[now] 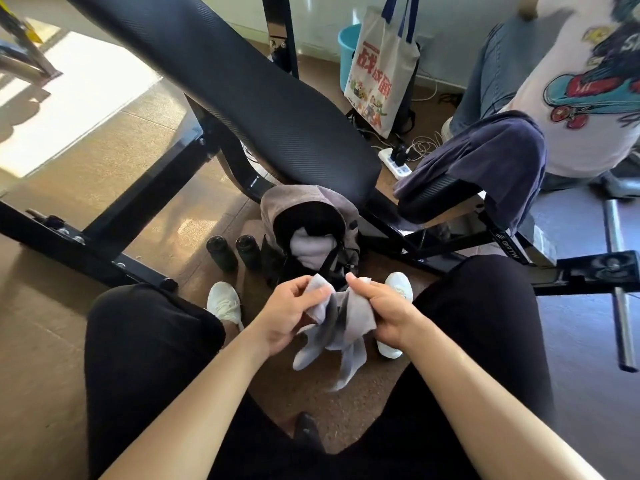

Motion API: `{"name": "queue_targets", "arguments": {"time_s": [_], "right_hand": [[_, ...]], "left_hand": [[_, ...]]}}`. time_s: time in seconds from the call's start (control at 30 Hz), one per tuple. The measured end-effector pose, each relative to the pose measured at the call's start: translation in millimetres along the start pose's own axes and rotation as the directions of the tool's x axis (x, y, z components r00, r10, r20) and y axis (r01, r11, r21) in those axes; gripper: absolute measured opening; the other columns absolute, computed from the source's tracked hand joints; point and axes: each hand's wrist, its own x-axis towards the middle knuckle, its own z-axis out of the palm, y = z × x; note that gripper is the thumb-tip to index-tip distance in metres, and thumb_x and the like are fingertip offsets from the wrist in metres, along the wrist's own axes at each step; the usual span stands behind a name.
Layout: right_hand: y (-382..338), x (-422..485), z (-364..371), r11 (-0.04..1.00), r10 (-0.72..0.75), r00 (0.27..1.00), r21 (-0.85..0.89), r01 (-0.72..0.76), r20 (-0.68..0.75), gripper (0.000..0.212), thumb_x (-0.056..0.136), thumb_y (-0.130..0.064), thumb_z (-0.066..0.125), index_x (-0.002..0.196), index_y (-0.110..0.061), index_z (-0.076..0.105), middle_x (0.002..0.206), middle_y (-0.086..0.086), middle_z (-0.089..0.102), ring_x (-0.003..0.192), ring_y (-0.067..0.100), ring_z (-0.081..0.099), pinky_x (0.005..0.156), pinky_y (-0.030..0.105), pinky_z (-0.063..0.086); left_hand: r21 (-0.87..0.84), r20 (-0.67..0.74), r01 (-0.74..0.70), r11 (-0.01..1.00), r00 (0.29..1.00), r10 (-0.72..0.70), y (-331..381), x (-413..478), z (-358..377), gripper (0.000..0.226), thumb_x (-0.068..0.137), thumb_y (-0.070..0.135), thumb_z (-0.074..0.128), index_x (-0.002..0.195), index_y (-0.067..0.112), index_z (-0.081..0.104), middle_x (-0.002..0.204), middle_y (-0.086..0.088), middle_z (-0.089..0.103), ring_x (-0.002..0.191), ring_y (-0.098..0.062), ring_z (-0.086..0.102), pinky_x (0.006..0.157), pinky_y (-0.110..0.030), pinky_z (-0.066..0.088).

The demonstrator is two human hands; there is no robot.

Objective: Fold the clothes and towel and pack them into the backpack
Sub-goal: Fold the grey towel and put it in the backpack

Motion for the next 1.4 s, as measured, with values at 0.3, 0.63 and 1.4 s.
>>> {"name": "queue_targets", "arguments": {"time_s": [0.3,0.63,1.4], "right_hand": [[8,1,3,0.970,-0.220,0.975,0.111,0.216,0.024,0.027,0.096,0.001,0.060,0.122,-0.005,0.058,0.113,0.023,0.066,0.106,0.032,0.065,0.100,0.046,0.054],[17,0,6,0.552,-0.666,0.733,-0.568,0.611,0.141,0.021,0.085,0.005,0.074,0.100,-0.010,0.071,0.099,0.008,0.071,0.097,0.024,0.073,0.088,0.042,0.061],[14,-1,8,0.221,-0.740,0.616,-0.768,0.601,0.269,0.017,0.091,-0.001,0.068,0.093,-0.017,0.062,0.087,-0.004,0.062,0.077,0.013,0.059,0.069,0.026,0.051]], "left_hand": [[0.007,-0.037,-0.111,0.994,0.993,0.111,-13,3,9,0.026,0.092,0.001,0.069,0.117,0.009,0.070,0.101,-0.005,0.075,0.096,-0.017,0.072,0.080,-0.025,0.056],[-0.200,0.005,-0.061,0.978,0.998,0.064,-13,5,4,0.028,0.098,0.001,0.060,0.124,0.004,0.068,0.110,-0.018,0.071,0.103,-0.026,0.070,0.085,-0.030,0.056],[0.227,-0.023,-0.229,0.946,0.970,0.241,-14,9,-6,0.020,0.098,0.009,0.064,0.113,0.014,0.077,0.106,-0.002,0.079,0.107,-0.016,0.072,0.090,-0.027,0.055]]}}
